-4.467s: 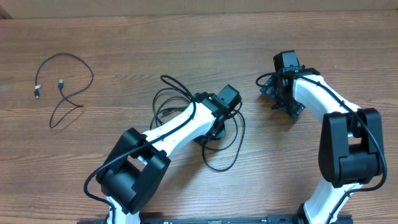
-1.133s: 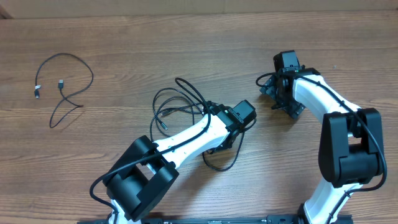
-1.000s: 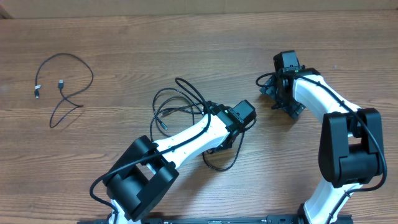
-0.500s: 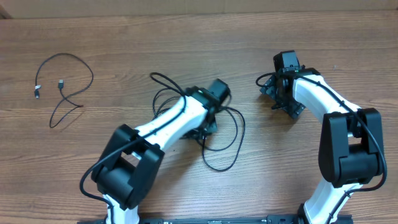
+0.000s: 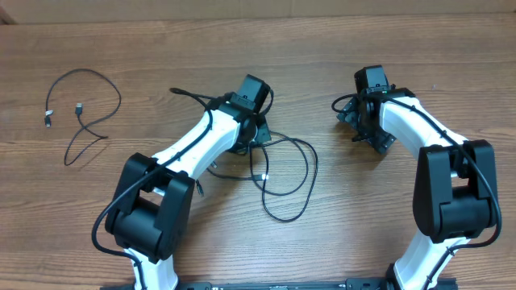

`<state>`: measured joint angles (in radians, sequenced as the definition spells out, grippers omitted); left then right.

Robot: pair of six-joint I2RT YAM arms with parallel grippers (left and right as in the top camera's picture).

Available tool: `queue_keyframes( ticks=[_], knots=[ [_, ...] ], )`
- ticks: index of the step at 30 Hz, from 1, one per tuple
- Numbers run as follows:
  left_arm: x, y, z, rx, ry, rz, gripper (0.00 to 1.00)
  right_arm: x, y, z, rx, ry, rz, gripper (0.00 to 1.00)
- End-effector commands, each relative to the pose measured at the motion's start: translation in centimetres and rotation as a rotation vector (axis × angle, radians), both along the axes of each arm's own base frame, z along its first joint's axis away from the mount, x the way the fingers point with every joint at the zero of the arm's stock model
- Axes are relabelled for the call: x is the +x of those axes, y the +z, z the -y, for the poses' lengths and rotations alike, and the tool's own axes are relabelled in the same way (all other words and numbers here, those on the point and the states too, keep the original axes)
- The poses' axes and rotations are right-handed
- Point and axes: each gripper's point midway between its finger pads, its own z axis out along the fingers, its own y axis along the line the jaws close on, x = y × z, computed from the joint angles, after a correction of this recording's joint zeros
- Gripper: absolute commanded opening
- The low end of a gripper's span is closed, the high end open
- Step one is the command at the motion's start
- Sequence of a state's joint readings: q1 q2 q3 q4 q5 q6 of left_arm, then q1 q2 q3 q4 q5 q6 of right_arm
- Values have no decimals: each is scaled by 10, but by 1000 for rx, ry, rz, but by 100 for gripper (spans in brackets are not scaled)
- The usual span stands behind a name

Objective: Untangle cables

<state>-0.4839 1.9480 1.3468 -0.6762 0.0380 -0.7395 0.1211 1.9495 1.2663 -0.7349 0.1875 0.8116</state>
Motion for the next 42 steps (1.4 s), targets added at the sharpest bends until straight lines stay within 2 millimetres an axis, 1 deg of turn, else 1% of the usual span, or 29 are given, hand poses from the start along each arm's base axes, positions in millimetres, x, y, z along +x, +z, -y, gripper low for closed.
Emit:
queue_keyframes(
  ticks=[1, 3, 7, 9, 14, 16, 18, 21, 25, 29, 32, 34, 37, 41, 42],
  knots=[
    [3, 2, -4, 24, -9, 21, 11, 0, 4, 2, -7, -6, 11, 100],
    [3, 1, -7, 43, -5, 24, 16, 0, 4, 2, -7, -6, 11, 100],
    [-3, -1, -9, 45, 32, -6, 20, 0, 4, 2, -6, -5, 11, 100],
    [-5, -6, -6, 45, 41, -15, 21, 0, 4, 2, -6, -5, 11, 100],
    [4, -16, 4, 29, 33, 9, 21, 0, 4, 2, -7, -6, 11, 100],
    [5, -22, 5, 25, 47, 3, 21, 0, 4, 2, -6, -5, 11, 100],
    [3, -33, 4, 28, 83, -25, 21, 0, 4, 2, -7, -6, 11, 100],
    [2, -38, 3, 35, 90, -33, 21, 0, 4, 2, -7, -6, 11, 100],
    [4, -40, 2, 37, 92, -27, 25, 0, 4, 2, -7, -6, 11, 100],
    [13, -37, 8, 13, 92, 9, 27, 1, 4, 2, -7, -6, 11, 100],
    [16, -35, 12, -12, 105, 19, 24, 0, 4, 2, -7, -6, 10, 100],
    [15, -36, 11, -10, 113, 13, 20, 0, 4, 2, -7, -6, 11, 100],
    [15, -36, 11, -7, 114, 11, 17, 0, 4, 2, -6, -5, 11, 100],
    [15, -36, 11, -6, 114, 12, 5, 0, 4, 2, -7, -6, 11, 100],
    [15, -36, 11, -5, 113, 14, 4, 0, 4, 2, -7, -6, 11, 100]
  ],
)
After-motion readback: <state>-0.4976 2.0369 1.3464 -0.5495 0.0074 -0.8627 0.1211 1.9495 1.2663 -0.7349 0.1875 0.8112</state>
